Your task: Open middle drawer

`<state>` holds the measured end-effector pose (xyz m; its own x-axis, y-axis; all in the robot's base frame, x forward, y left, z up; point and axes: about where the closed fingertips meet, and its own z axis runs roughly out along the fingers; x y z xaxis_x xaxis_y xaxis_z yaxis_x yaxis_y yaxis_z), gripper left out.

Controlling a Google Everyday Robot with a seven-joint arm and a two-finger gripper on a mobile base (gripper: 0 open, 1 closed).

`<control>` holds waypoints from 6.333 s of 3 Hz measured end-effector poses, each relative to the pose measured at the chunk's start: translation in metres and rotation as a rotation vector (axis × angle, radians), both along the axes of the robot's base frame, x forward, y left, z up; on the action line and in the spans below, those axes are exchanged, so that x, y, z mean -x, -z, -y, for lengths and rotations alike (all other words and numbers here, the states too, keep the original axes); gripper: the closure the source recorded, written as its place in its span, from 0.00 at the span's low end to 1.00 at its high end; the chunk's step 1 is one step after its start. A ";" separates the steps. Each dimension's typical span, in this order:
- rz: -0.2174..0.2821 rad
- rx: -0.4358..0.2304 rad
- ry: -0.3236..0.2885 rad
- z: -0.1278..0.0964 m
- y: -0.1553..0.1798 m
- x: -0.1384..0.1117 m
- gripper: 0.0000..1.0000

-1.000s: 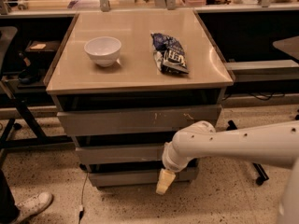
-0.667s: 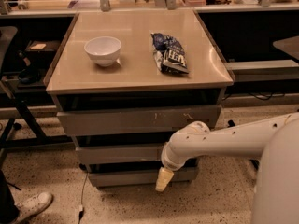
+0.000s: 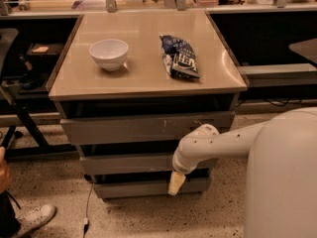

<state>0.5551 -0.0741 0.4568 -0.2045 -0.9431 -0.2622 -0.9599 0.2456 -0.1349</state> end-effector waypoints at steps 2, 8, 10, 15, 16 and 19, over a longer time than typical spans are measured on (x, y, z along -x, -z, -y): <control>-0.033 0.029 0.000 0.002 0.035 -0.015 0.00; -0.179 0.005 -0.028 0.007 0.050 0.053 0.18; -0.180 0.005 -0.028 0.007 0.050 0.053 0.64; -0.191 -0.028 0.003 0.012 0.043 0.068 1.00; -0.198 -0.035 0.026 0.015 0.041 0.079 1.00; -0.221 -0.058 0.083 0.021 0.035 0.106 1.00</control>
Offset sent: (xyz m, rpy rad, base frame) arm 0.0238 -0.0019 -0.0541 -0.0427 0.0482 -0.0037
